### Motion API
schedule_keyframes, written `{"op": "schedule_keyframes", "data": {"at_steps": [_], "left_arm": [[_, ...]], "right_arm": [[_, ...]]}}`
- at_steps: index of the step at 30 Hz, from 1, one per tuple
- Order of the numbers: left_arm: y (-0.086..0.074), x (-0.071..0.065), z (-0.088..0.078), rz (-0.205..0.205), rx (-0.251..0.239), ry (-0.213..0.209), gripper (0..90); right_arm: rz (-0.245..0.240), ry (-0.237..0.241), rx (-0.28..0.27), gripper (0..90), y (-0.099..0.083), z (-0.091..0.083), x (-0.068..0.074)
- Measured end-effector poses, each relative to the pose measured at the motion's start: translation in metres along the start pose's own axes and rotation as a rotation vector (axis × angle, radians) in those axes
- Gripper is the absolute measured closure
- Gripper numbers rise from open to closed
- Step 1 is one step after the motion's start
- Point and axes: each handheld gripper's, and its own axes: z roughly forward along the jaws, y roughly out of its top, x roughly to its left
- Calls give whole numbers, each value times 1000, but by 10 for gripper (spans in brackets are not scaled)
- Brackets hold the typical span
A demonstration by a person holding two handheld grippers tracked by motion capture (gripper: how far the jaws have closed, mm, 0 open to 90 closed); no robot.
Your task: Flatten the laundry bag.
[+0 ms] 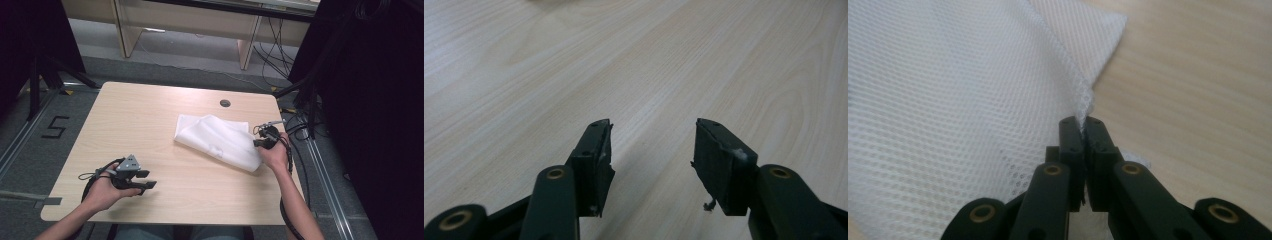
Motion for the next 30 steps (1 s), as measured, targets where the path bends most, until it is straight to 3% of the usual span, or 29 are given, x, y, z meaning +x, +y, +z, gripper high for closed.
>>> {"op": "schedule_keyframes", "data": {"at_steps": [2,4,5,7,8,9,10,11,12,14,15,17,19,20,21,22,23,30], "left_arm": [[1,-1,0,9,-7,5,507],[2,-3,0,28,5,-2,519],[2,-4,1,8,-4,-7,522],[3,-5,1,20,9,-17,530],[3,-7,2,10,-8,-20,534],[4,-6,2,30,6,-20,538],[4,-8,4,14,-7,-24,542],[5,-8,4,31,4,-31,552],[5,-8,4,31,4,-31,566],[8,-11,6,20,5,-38,613],[12,-15,8,14,14,-49,642],[14,-17,10,16,22,-56,682],[19,-21,13,31,39,-61,711],[20,-21,12,54,54,-60,722],[21,-22,14,45,56,-57,734],[22,-23,15,28,47,-66,743],[23,-23,16,35,43,-71,751],[34,-26,24,-1,60,-97,829]], "right_arm": [[-18,6,-18,887,2,-3,1],[-44,4,-50,887,8,-17,8],[-53,1,-65,887,9,-22,10],[-75,2,-92,887,11,-30,15],[-85,11,-104,887,12,-34,17],[-108,12,-123,887,12,-36,18],[-93,20,-125,887,12,-40,22],[-104,23,-151,887,12,-42,25],[-132,27,-157,887,12,-46,26],[-122,35,-158,887,12,-49,30],[-160,46,-180,887,10,-55,33],[-160,49,-199,887,9,-56,36],[-194,63,-215,887,5,-64,40],[-184,76,-208,887,3,-66,43],[-212,77,-225,887,1,-67,44],[-203,86,-212,887,-1,-69,48],[-229,94,-217,886,-2,-70,49],[-290,127,-254,886,-11,-80,65]]}}
